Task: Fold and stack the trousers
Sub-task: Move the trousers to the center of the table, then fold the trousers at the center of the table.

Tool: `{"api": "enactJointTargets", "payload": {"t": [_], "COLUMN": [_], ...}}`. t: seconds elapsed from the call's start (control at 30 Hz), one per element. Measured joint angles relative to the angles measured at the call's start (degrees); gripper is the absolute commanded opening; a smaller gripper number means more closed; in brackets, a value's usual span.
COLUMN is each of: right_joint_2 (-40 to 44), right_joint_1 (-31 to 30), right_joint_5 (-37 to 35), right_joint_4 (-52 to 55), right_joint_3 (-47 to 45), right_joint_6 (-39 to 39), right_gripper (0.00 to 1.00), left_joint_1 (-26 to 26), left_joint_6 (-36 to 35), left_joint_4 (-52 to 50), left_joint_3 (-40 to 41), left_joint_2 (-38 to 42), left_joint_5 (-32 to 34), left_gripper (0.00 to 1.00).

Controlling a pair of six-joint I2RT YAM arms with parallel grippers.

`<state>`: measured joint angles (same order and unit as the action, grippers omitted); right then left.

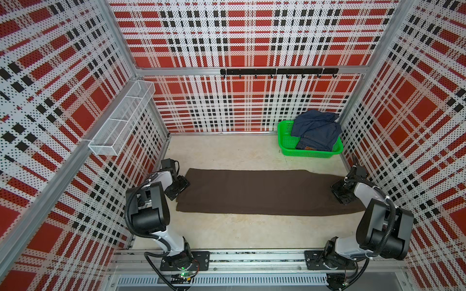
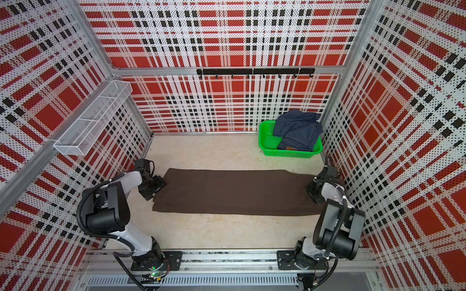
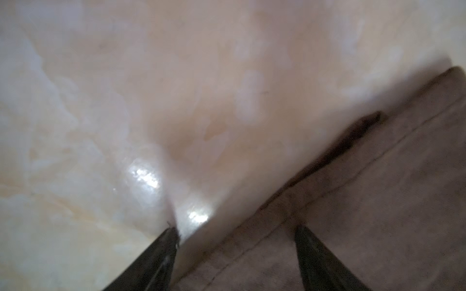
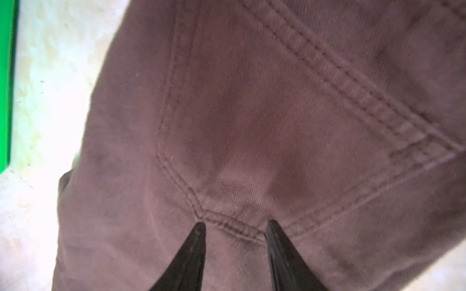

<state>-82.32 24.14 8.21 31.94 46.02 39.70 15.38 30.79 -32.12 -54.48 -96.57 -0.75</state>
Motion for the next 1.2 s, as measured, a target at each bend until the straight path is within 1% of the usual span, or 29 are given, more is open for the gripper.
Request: {"api": "enactJointTargets", "payload": {"t": [0.2,0.43,0.47,0.53,0.6,0.67,0.8,0.83,0.9,1.03,1.2], "right_joint_2": [0.48,0.48,0.48,0.48,0.48,0.48,0.48,0.48,0.57,1.86,5.01], "right_joint_1": [-0.09,-0.59,-0.7,-1.03,-1.36,-1.68,-2.62,-2.95,-3.67,-5.64,-9.16], "right_joint_5": [0.66,1.2,1.22,1.31,1.46,1.55,1.77,1.88,2.16,3.28,4.68], "right_joint_4": [0.22,0.2,0.2,0.17,0.15,0.13,0.09,0.09,0.02,-0.15,-0.5], "right_joint_3": [0.0,0.0,0.0,0.0,0.0,0.0,0.0,0.0,0.0,-0.04,-0.07], "right_joint_6": [-0.04,0.0,0.04,0.13,0.2,0.24,0.42,0.44,0.46,0.59,0.57], "right_gripper": [0.43,0.44,0.44,0.44,0.44,0.44,0.44,0.44,0.44,0.43,0.43], "left_joint_1": [-1.11,-5.16,-5.84,-6.62,-6.93,-6.95,-7.1,-7.13,-7.1,-6.1,-2.45], "left_joint_6": [-1.38,-1.68,-1.66,-1.53,-1.33,-1.16,-0.39,-0.24,0.04,0.24,-0.72], "left_joint_4": [2.03,4.39,4.76,5.51,6.21,6.51,6.78,6.56,5.7,0.5,-5.4], "left_joint_3": [2.4,4.35,4.46,4.72,5.01,5.14,5.18,5.05,4.46,2.43,-3.82], "left_joint_2": [1.4,2.58,2.62,2.64,2.64,2.51,2.38,2.4,2.4,2.47,2.8], "left_joint_5": [1.2,-0.35,-0.7,-1.42,-2.34,-2.99,-3.52,-3.41,-3.19,-0.92,2.38], "left_gripper": [0.65,0.62,0.59,0.49,0.34,0.23,0.06,0.0,0.0,0.0,0.0]}}
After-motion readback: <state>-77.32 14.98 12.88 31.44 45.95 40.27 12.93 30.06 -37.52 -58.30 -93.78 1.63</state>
